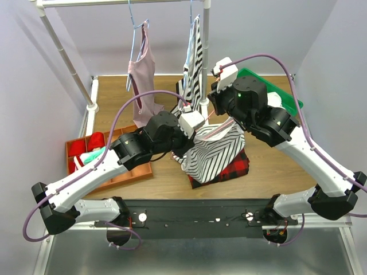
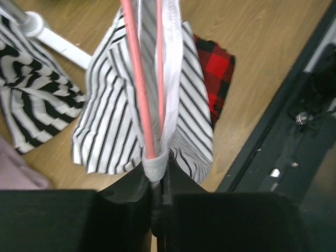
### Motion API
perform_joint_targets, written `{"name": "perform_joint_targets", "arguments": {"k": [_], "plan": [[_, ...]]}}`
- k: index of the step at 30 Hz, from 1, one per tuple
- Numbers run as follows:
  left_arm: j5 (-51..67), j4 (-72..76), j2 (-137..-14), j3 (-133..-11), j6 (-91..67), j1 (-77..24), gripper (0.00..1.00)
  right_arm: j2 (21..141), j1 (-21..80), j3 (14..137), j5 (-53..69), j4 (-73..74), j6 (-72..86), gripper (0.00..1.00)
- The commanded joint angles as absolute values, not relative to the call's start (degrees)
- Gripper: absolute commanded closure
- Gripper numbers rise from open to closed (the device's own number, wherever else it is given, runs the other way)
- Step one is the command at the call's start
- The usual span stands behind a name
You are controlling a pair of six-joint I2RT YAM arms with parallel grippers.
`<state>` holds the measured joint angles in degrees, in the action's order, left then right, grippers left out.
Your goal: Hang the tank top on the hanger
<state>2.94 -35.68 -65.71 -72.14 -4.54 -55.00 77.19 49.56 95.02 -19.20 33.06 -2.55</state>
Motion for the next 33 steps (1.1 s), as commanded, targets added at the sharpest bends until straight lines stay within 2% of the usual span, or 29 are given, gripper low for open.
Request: {"name": "perform_joint_targets", "arguments": {"k": [1, 2, 3, 4, 7, 9, 13, 19, 25, 29, 33], "plan": [[-2.0, -33.8, -65.3, -70.9, -6.0, -56.3, 0.99, 76.4, 49.8, 94.8, -20.0, 31.3, -2.2, 0.98], [-2.8, -33.6, -64.6, -70.2, -6.2, -56.5, 1.0, 76.4, 49.8, 94.9, -19.8, 31.3, -2.0, 0.96], [-3.9, -32.6, -64.2, -69.7, -6.4, -56.8, 1.0, 76.4, 49.8, 94.9, -19.8, 31.3, -1.7, 0.87], [-4.2, -32.1, -63.6, -69.2, -6.8, -56.9, 1.0, 76.2, 49.8, 94.8, -19.5, 31.1, -1.2, 0.65], [-5.4, -30.4, -61.7, -66.8, -8.2, -57.1, 1.0, 75.7, 49.8, 93.6, -17.2, 30.4, -0.1, 0.33], [-5.7, -29.5, -60.1, -65.1, -9.9, -57.2, 1.0, 75.0, 49.8, 91.1, -14.2, 28.9, 3.8, 0.3], [-5.6, -28.5, -57.1, -61.6, -12.7, -57.5, 1.0, 70.8, 49.7, 83.0, -10.4, 23.1, 7.9, 0.11], [-7.0, -29.5, -52.1, -56.4, -16.4, -57.5, 1.0, 62.2, 49.7, 74.3, -4.9, 13.2, 11.2, 0.02], [-7.6, -32.3, -45.1, -53.3, -18.7, -57.5, 1.0, 56.7, 49.7, 67.6, -6.5, 7.0, 13.2, 0.0], [-9.8, -35.6, -38.6, -54.6, -20.1, -57.5, 1.0, 56.5, 49.7, 67.3, -10.0, 7.7, 13.6, 0.0], [-13.3, -43.0, -35.8, -63.2, -19.9, -57.5, 1.0, 57.6, 49.8, 68.7, -14.6, 9.6, 13.5, 0.01]]}}
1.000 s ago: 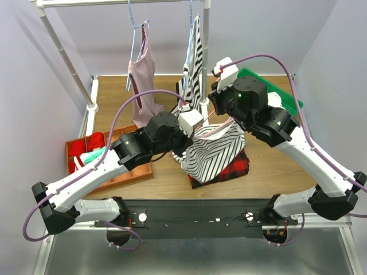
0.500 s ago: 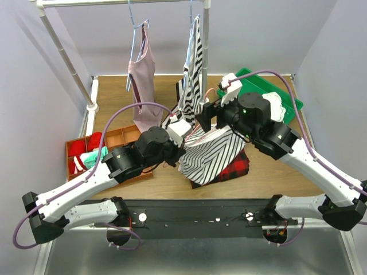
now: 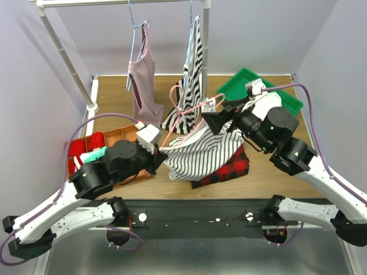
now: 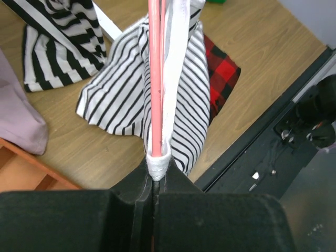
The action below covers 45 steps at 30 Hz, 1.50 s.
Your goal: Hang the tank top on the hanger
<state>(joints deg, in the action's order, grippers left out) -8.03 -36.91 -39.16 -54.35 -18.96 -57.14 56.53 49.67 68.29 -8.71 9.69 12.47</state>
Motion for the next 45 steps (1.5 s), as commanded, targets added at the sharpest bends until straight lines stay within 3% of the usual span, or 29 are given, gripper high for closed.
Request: {"name": "perform_joint_targets", "arguments": {"k": [1, 12, 18, 30, 45], "plan": [[-14.1, -44.6, -35.6, -65.4, -19.4, -57.5, 1.0, 57.7, 49.8, 69.3, -15.2, 9.8, 13.4, 0.01], [-22.4, -65.6, -37.9, -98.3, -14.8, -57.5, 1.0, 59.0, 49.8, 72.3, -22.6, 9.6, 12.9, 0.01], [-23.1, -72.0, -37.4, -108.9, -15.4, -57.5, 1.0, 59.8, 49.7, 72.2, -23.9, 8.8, 12.6, 0.01], [-22.2, -79.9, -36.6, -120.5, -15.0, -57.5, 1.0, 61.7, 49.7, 72.3, -24.0, 8.6, 12.9, 0.01], [-33.1, -86.4, -33.2, -118.1, -23.6, -57.5, 1.0, 63.5, 49.8, 72.3, -23.3, 8.8, 13.2, 0.01]]}}
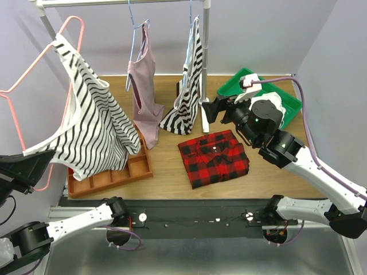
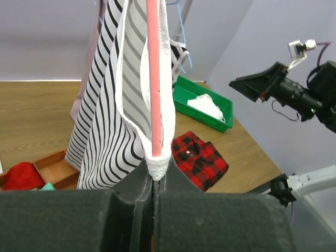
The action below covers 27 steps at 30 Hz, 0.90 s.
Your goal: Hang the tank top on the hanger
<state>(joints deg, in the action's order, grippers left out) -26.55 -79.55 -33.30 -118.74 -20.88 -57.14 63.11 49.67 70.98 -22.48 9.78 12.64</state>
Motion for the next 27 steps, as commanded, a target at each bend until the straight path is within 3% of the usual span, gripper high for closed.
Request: {"name": "perform_joint_targets", "arguments": {"k": [1, 10, 27], "plan": [[-34.7, -87.1, -33.8, -117.9, -23.8, -57.5, 1.0, 63.5, 49.7, 72.3, -23.1, 8.9, 13.3, 0.01], [-48.4, -87.1, -40.0, -113.5, -23.6, -57.5, 1.0, 62.7, 49.7, 71.8, -23.6, 9.7, 13.2, 0.01], [-55.0, -85.0, -51.2, -103.4, -22.8, -58.3, 1.0, 61.5, 49.7, 71.1, -21.9, 10.9, 14.1, 0.01]]}}
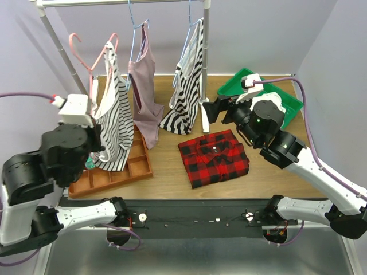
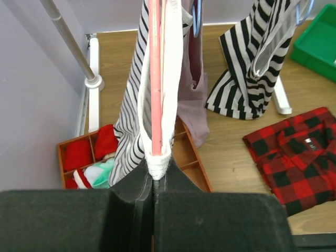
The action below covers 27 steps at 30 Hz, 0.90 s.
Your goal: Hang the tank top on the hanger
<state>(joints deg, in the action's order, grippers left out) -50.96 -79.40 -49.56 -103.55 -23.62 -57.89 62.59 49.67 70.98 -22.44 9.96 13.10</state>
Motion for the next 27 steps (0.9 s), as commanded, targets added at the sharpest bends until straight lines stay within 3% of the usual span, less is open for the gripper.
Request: {"name": "perform_joint_targets", "arguments": {"k": [1, 14, 21, 27], "plan": [[-55.0, -83.8, -51.3, -102.4, -22.4, -58.2, 1.0, 61.2, 49.8, 71.1, -21.7, 11.1, 14.1, 0.01], [-52.7, -76.5, -55.3, -98.4, -16.9, -54.1, 1.0, 60.6, 49.7, 72.4, -18.9, 13.4, 15.0, 0.01], [-34.2, -64.1, -58.0, -95.9, -5.2, -31.7, 1.0, 60.4, 49.7, 74.0, -17.9, 14.6, 15.6, 0.01], [-17.6, -57.7, -61.7, -101.9, -4.2, -13.0, 1.0, 63.7, 49.8, 79.6, -16.2, 18.6, 15.3, 0.01]]}}
